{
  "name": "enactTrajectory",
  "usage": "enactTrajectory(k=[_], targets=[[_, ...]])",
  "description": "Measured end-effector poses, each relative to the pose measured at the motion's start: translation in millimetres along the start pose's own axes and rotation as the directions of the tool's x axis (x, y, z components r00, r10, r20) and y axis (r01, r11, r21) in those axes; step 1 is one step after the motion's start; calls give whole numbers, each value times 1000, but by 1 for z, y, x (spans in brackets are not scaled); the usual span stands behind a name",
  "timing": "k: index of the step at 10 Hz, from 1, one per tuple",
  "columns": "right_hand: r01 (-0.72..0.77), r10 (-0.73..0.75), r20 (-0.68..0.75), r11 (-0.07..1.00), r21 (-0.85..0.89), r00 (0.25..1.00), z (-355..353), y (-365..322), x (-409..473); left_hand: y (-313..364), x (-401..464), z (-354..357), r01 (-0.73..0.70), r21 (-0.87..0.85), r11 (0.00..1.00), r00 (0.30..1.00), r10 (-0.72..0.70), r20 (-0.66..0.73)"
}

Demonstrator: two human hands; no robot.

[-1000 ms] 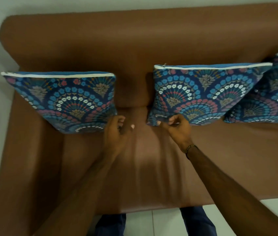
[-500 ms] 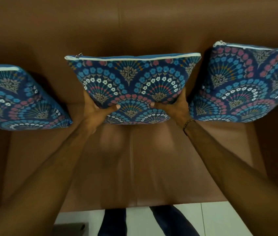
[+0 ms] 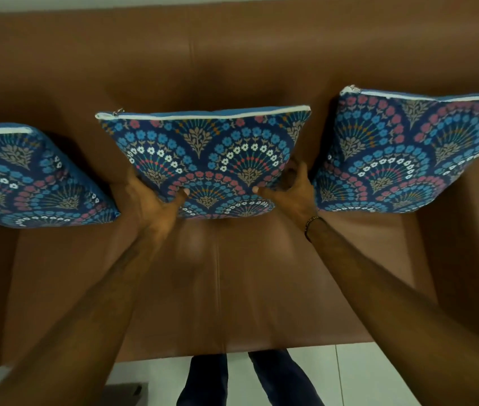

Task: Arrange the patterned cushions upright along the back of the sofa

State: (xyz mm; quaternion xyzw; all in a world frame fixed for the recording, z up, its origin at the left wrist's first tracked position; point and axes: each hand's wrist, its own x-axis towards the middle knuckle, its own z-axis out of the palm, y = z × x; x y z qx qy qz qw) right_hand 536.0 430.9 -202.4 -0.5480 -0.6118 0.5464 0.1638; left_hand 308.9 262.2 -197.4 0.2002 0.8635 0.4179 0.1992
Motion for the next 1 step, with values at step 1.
enactTrajectory(k=[1], targets=[[41,-45,-42,996,-81,998,-34,-32,-26,36,-38,-4,-92,42,995,992,95,-78]])
